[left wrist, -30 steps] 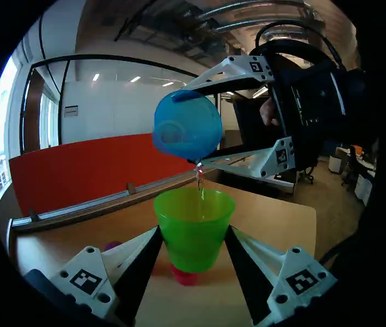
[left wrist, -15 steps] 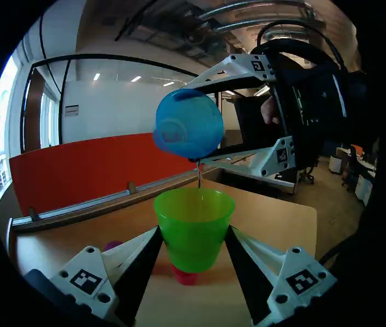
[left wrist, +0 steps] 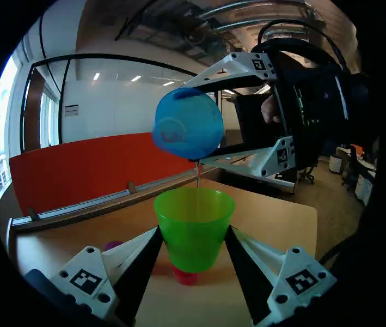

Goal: Pour water

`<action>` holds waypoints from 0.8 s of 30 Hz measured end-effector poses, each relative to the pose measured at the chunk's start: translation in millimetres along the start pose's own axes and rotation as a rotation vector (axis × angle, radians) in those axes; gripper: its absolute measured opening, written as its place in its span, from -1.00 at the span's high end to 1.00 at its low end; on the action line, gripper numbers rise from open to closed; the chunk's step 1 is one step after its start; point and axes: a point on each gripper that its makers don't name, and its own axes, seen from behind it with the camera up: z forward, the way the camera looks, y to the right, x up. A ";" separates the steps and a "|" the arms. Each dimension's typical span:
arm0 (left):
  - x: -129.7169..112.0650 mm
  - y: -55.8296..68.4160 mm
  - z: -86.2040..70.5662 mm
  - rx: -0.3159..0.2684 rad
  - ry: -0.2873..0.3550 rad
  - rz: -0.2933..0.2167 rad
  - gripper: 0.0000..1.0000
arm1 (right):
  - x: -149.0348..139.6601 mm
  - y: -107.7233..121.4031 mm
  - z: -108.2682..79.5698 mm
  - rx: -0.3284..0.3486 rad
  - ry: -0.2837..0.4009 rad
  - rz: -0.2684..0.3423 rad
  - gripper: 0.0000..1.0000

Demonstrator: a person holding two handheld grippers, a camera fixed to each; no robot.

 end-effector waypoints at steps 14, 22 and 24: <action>-0.2 -0.8 1.1 0.000 0.000 0.000 -0.59 | -3.0 1.2 3.6 0.001 -0.002 -0.044 -0.79; -1.0 -1.6 1.5 0.000 -0.002 0.001 -0.59 | -4.6 4.1 4.4 -0.001 0.001 -0.048 -0.80; -0.8 -1.7 1.6 -0.001 -0.002 0.001 -0.59 | -5.9 4.3 4.8 0.000 0.000 -0.052 -0.79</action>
